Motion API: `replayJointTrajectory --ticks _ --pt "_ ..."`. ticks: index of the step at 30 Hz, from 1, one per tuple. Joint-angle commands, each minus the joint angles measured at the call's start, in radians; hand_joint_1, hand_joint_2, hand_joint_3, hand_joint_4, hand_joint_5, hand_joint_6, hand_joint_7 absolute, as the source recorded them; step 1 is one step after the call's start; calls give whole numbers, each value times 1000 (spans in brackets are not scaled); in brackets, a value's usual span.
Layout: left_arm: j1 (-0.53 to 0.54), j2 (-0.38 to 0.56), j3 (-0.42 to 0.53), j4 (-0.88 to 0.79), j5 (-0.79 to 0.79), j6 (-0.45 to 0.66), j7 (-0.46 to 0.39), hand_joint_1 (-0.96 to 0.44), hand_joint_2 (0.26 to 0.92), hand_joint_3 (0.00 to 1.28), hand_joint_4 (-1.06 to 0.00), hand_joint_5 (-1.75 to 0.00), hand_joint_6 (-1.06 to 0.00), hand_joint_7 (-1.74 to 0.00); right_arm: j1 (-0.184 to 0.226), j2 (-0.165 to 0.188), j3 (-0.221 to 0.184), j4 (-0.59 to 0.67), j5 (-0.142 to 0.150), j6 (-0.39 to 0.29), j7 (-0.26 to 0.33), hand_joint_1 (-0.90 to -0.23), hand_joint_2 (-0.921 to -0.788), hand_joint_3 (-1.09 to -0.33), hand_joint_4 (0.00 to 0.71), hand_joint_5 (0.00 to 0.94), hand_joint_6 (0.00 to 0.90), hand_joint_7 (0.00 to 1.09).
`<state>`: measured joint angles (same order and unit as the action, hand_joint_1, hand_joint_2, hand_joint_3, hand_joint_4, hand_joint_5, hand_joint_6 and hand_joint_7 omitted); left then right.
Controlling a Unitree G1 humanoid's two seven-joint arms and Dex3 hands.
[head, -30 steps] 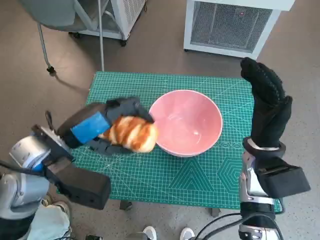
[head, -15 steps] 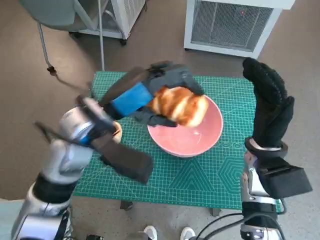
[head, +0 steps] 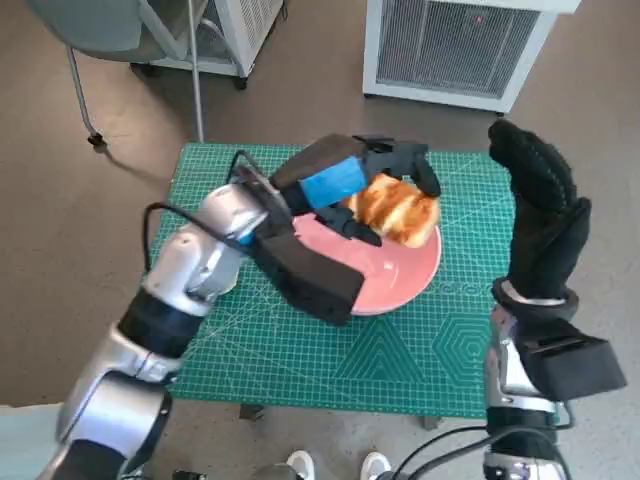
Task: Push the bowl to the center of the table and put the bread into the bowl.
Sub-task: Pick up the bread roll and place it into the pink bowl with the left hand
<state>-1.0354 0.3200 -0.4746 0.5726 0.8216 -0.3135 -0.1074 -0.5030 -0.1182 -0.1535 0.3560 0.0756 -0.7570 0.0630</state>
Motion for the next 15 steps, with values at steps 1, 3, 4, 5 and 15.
replayJointTrajectory --ticks 1,3,4,5,15 --pt "-49 -32 -35 112 17 -3 27 0 916 49 -748 -1185 -638 -1078 25 -4 -6 2 7 3 0 -514 -921 -776 305 5 -1 657" --pt "-56 -48 -47 155 17 20 4 0 918 69 -724 -1226 -615 -1082 26 -1 -6 0 6 3 -2 -513 -921 -776 305 5 -1 655" --pt "-58 -54 -52 172 16 29 -7 0 918 100 -698 -1250 -568 -1129 26 0 -5 -1 5 4 -4 -512 -921 -775 305 5 -1 654" --pt "-56 -59 -56 187 10 43 -32 0 919 150 -654 -1293 -493 -1202 27 1 -6 -3 5 4 -5 -510 -921 -775 305 5 -1 653" --pt "-27 -52 -11 133 -115 139 -290 -199 860 16 -205 -39 -316 -127 32 8 -8 -14 3 8 -13 -507 -921 -771 305 4 -1 646"
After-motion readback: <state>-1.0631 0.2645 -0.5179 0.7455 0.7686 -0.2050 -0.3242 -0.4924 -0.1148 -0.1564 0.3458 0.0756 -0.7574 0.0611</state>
